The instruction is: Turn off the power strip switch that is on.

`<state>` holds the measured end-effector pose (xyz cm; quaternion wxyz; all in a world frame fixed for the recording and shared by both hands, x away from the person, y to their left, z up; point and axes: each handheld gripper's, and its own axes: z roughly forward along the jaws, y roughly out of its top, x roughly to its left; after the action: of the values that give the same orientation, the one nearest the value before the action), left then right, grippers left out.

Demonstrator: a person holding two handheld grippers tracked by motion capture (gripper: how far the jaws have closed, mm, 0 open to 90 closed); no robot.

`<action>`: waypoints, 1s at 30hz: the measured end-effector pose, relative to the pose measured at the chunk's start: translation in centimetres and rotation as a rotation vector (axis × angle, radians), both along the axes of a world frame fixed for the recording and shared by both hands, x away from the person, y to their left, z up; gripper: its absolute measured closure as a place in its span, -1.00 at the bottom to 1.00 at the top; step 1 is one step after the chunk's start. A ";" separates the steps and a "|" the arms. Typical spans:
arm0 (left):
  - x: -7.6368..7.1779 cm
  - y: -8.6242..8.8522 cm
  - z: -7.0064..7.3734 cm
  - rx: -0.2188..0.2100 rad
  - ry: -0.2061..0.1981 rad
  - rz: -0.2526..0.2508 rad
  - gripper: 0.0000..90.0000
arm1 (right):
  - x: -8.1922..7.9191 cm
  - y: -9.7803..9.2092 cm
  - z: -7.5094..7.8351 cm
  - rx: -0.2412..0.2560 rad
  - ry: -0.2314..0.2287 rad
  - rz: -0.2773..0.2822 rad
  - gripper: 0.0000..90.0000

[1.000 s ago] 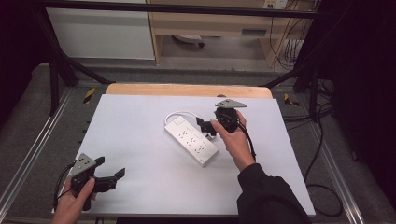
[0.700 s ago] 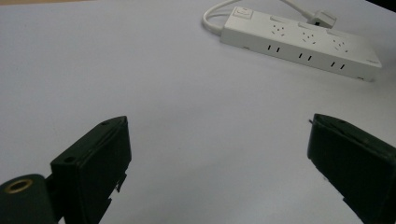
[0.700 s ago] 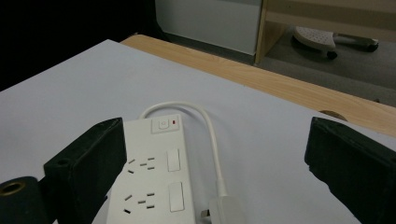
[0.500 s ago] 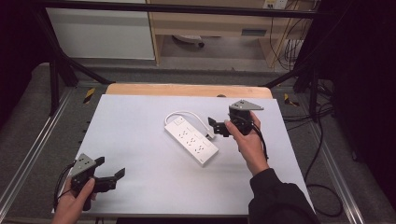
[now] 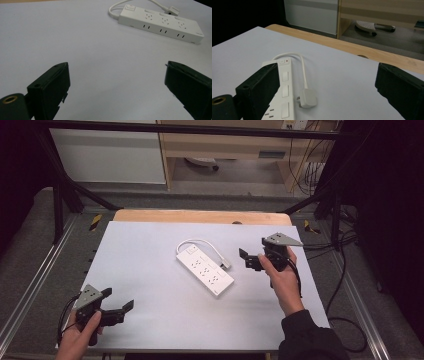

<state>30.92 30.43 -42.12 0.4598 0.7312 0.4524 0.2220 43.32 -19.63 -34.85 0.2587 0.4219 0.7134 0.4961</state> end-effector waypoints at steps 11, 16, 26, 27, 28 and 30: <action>-0.1 0.0 0.1 0.001 -0.005 0.001 -0.87 | -2.0 -3.0 -1.0 0.014 -0.027 -0.042 -0.85; -0.1 0.1 0.1 -0.001 -0.007 0.001 -0.87 | -3.1 -3.9 -1.8 0.016 -0.044 -0.051 -0.83; -0.1 0.1 0.1 -0.008 -0.010 0.006 -0.87 | -5.2 -5.4 -4.0 0.020 -0.058 -0.077 -0.84; -0.1 0.1 0.1 -0.008 -0.010 0.006 -0.87 | -5.4 -5.5 -4.4 0.019 -0.057 -0.079 -0.84; -0.1 0.1 0.1 -0.008 -0.010 0.006 -0.87 | -5.6 -5.6 -4.7 0.019 -0.056 -0.080 -0.84; -0.1 0.1 0.1 -0.008 -0.013 0.009 -0.87 | -6.0 -5.7 -5.4 0.020 -0.048 -0.083 -0.84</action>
<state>30.79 30.56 -42.02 0.4646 0.7259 0.4535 0.2270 37.34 -25.35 -40.30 0.2917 0.4417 0.6840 0.5019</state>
